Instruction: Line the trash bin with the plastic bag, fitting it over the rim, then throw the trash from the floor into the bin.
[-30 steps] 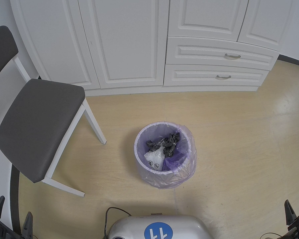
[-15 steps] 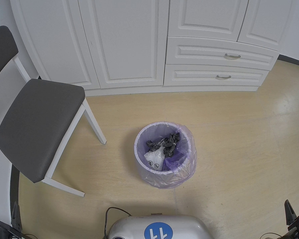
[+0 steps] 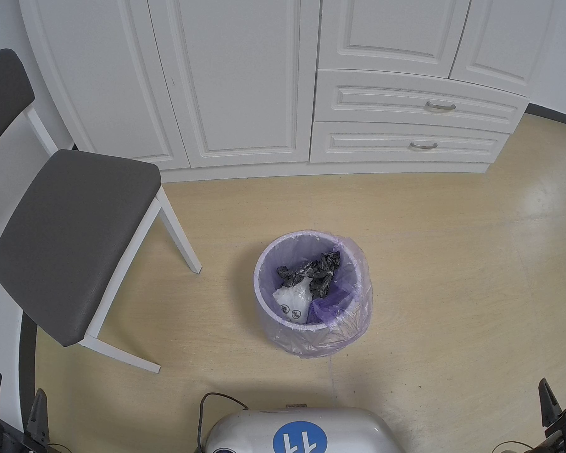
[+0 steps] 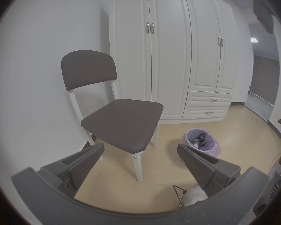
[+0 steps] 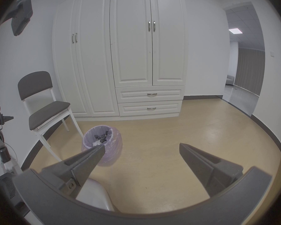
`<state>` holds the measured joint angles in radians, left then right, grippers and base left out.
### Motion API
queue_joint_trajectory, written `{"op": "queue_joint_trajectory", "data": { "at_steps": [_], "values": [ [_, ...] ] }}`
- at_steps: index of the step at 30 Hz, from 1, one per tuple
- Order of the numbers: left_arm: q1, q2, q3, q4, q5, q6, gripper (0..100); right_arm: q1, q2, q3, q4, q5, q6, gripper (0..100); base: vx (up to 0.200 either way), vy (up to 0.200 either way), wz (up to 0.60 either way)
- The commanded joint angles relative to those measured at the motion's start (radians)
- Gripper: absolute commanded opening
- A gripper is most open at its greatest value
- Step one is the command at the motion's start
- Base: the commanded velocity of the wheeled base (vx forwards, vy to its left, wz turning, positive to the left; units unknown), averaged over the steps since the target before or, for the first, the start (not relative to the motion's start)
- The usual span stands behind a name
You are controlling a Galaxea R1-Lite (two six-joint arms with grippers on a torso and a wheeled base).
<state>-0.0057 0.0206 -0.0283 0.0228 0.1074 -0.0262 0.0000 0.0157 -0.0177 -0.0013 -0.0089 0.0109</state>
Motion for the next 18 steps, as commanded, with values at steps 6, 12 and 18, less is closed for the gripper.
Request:
{"op": "queue_joint_trajectory", "data": {
  "at_steps": [6,12,18],
  "values": [
    [0.006,-0.021,0.016,-0.057,0.028,0.111,100,0.000,-0.016,0.018,0.000,0.000,0.000,100,0.000,0.000,0.00],
    [0.006,-0.019,0.027,-0.083,0.035,0.172,100,0.000,-0.016,0.018,-0.002,0.000,0.000,100,0.000,0.000,0.00],
    [0.007,-0.021,0.028,-0.060,-0.098,0.054,100,0.000,-0.016,0.018,-0.002,0.000,0.000,100,0.000,0.000,0.00]
  ]
}}
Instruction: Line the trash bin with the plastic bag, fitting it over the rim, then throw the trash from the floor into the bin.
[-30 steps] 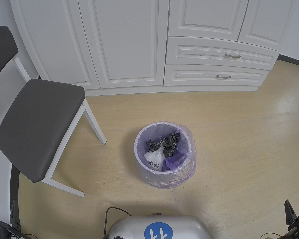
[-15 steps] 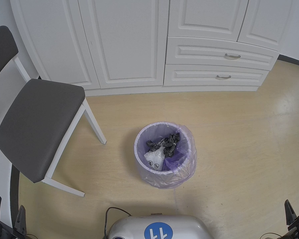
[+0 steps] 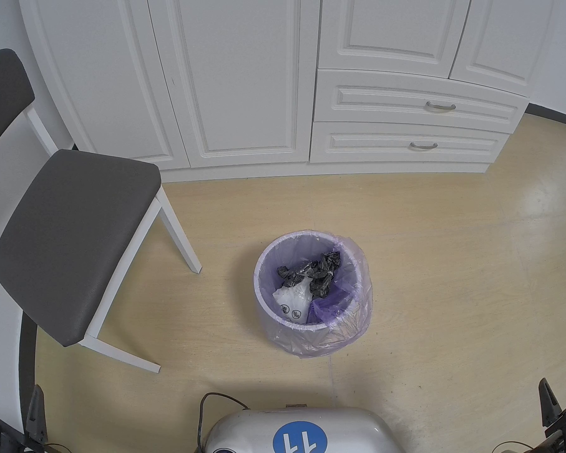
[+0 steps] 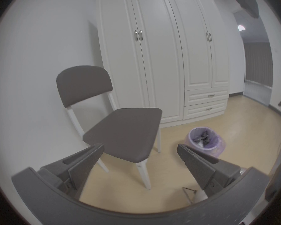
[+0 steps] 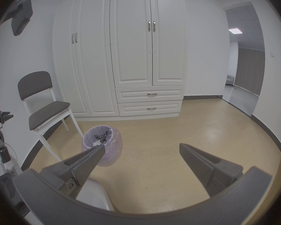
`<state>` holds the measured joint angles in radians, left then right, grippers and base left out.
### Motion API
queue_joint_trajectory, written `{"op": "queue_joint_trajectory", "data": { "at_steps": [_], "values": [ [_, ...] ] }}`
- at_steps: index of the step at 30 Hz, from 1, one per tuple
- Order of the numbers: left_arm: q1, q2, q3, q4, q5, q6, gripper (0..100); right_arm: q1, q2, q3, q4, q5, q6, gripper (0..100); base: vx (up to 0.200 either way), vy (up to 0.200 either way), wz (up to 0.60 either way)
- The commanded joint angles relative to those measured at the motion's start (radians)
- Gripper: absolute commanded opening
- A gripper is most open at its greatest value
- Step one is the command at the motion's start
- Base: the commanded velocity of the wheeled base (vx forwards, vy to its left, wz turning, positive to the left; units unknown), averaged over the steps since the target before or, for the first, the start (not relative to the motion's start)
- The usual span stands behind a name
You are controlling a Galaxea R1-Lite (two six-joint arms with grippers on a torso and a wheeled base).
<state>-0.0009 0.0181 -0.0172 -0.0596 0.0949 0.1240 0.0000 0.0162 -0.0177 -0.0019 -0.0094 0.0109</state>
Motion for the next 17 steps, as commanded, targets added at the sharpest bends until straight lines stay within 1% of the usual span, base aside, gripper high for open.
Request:
{"op": "queue_joint_trajectory", "data": {
  "at_steps": [1,2,3,9,13,17],
  "values": [
    [0.001,-0.018,0.017,0.055,-0.113,-0.121,100,0.000,-0.016,0.018,-0.001,-0.001,0.000,100,0.000,0.000,0.00],
    [0.001,-0.018,0.010,0.096,-0.107,-0.119,100,0.000,-0.016,0.018,-0.001,-0.001,0.000,100,0.000,0.000,0.00],
    [-0.001,-0.017,0.002,0.103,-0.104,-0.118,100,0.000,-0.016,0.018,-0.001,-0.001,0.000,100,0.000,0.000,0.00],
    [-0.001,-0.018,0.003,0.098,-0.101,-0.123,100,0.000,-0.016,0.018,-0.001,-0.001,0.000,100,0.000,0.000,0.00],
    [-0.001,-0.017,0.002,0.096,-0.096,-0.142,100,0.000,-0.016,0.018,-0.001,-0.001,0.001,100,0.000,0.000,0.00],
    [-0.001,-0.017,0.003,0.096,-0.096,-0.133,100,0.000,-0.016,0.018,-0.001,-0.001,0.001,100,0.000,0.000,0.00]
  ]
}}
